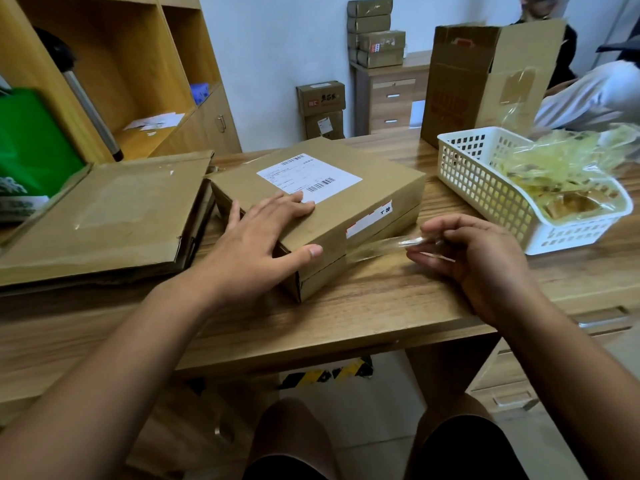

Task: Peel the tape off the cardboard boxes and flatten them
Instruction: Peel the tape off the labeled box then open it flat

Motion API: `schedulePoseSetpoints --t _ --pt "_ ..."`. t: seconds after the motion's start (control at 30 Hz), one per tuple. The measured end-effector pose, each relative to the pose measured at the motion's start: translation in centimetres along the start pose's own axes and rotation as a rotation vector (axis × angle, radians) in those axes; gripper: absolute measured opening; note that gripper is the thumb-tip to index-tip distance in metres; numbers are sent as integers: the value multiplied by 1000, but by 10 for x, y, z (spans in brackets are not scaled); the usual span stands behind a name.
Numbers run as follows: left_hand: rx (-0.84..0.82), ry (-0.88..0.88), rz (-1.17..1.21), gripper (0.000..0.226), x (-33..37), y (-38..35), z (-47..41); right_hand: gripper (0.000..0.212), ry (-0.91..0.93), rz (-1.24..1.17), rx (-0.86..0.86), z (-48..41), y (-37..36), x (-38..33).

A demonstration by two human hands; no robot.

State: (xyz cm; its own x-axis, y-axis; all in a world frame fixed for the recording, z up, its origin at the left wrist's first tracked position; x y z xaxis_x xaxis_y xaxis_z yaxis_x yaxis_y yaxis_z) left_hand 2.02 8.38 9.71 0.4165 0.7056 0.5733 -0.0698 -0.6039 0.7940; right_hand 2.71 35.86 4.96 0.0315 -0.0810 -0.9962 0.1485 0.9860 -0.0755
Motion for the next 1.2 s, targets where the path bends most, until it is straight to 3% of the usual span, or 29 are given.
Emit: schedulePoseSetpoints --t 0.13,0.3,0.37,0.63,0.87,0.97,1.13,1.2 --pt "-33 -16 22 78 -3 4 0 38 20 -18 -114 6 -9 -1" --pt "25 -56 -14 59 5 4 3 38 1 52 -266 17 -28 4" --pt "45 -51 -46 61 8 1 4 45 27 127 -305 24 -38 5" --pt "24 -98 -214 86 4 -7 2 38 98 241 -294 28 -62 1" --pt "18 -120 -138 82 3 -2 2 22 -31 31 -454 19 -65 11" --pt "62 -142 -146 76 3 -2 2 39 42 40 -447 19 -58 12" --pt "119 -167 -150 74 3 -2 2 30 187 54 -288 18 -61 6" --pt "119 -171 -143 74 4 -1 3 34 283 227 -240 18 -65 1"
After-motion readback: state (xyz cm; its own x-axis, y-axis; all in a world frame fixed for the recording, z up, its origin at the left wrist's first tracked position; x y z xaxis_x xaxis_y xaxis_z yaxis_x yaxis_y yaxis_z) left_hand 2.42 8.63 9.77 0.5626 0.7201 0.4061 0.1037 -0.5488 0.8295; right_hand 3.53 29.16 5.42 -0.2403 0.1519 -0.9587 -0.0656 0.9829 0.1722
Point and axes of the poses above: each hand's wrist, its own z-axis away from the middle knuckle, its own y-axis out of the back of the hand, x = y × z, the point moved 6 cm from there along -z, towards the middle knuckle, and after that the axes turned 14 degrees about z, right-handed, at the moved point
